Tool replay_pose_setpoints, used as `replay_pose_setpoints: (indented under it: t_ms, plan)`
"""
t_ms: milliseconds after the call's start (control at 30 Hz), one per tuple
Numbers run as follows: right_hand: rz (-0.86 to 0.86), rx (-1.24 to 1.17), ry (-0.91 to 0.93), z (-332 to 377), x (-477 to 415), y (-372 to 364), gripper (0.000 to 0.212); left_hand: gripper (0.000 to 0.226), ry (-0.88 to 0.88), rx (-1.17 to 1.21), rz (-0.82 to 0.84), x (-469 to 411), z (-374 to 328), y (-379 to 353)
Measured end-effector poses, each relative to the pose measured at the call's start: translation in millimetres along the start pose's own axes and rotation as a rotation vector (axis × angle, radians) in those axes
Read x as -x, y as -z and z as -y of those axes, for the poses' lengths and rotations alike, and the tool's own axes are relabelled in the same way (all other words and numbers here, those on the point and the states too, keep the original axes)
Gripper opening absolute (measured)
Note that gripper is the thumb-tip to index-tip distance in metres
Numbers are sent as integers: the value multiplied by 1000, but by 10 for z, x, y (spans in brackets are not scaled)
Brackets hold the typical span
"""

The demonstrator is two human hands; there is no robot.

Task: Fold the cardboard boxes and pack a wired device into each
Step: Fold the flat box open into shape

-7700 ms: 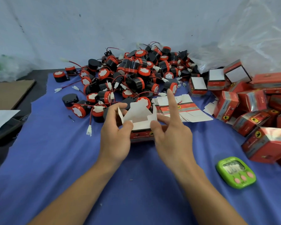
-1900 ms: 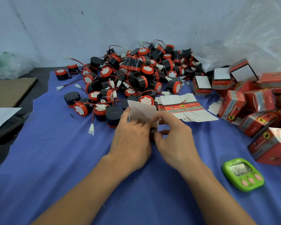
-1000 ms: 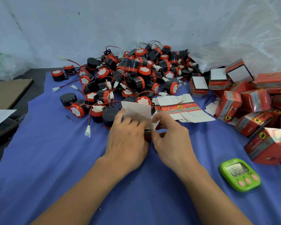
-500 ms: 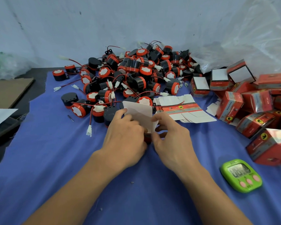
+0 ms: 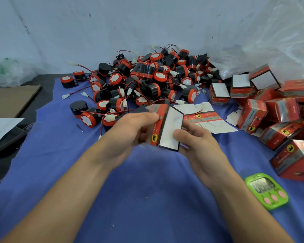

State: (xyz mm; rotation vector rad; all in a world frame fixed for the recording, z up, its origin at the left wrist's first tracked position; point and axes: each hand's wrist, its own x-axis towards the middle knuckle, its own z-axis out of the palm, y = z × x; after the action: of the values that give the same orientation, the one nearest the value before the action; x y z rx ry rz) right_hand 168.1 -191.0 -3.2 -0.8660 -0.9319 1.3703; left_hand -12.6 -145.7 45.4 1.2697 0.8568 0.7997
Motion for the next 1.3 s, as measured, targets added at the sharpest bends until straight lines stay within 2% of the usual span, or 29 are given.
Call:
replay_pose_setpoints:
  t_ms: [67, 133, 233, 300, 367, 433, 467, 533, 633, 700, 800, 900, 1100, 1233, 1300]
  plan:
    - [-70, 30, -36, -17, 0, 0, 31, 35, 47, 73, -39, -46, 120, -1]
    - [-167, 199, -16, -46, -16, 6, 29, 37, 33, 83, -61, -86, 203, 0]
    - [-306, 477, 97, -53, -9, -6, 25, 40, -47, 42, 6, -97, 238, -23]
    - [-304, 553, 175, -54, 14, -45, 26, 41, -71, -46, 10, -108, 263, -22]
    - [-199, 511, 171, -93, 29, -85, 41, 39, -71, -63, 16, -114, 294, -19]
    - [-76, 316, 51, -111, 18, -106, 63, 43, -58, -3, 90, -93, 314, -15]
    - [-23, 214, -14, -107, 11, -103, 67, 46, -50, 23, 125, -81, 310, -16]
    - [38, 135, -63, -74, 12, -93, 60, 48, -48, 18, 128, -78, 299, -26]
    - [-14, 203, -19, -52, 19, -86, 46, 47, -74, -75, -44, -109, 332, -84]
    - [-63, 279, 0, -56, 21, -86, 48, 46, -96, -146, -163, -122, 364, -128]
    - [-53, 356, 34, -57, 26, -76, 53, 41, -128, -256, -255, -141, 377, -133]
    - [-4, 383, 43, -55, 21, -65, 58, 42, -135, -300, -287, -142, 366, -117]
    - [-22, 386, 49, -73, 11, -65, 64, 47, -146, -423, -295, -119, 349, -141]
    - [-25, 307, 50, -57, 2, -41, 66, 36, -135, -457, -312, -126, 335, -152]
    - [-25, 281, 43, -47, 5, -27, 67, 35, -121, -401, -294, -119, 325, -157]
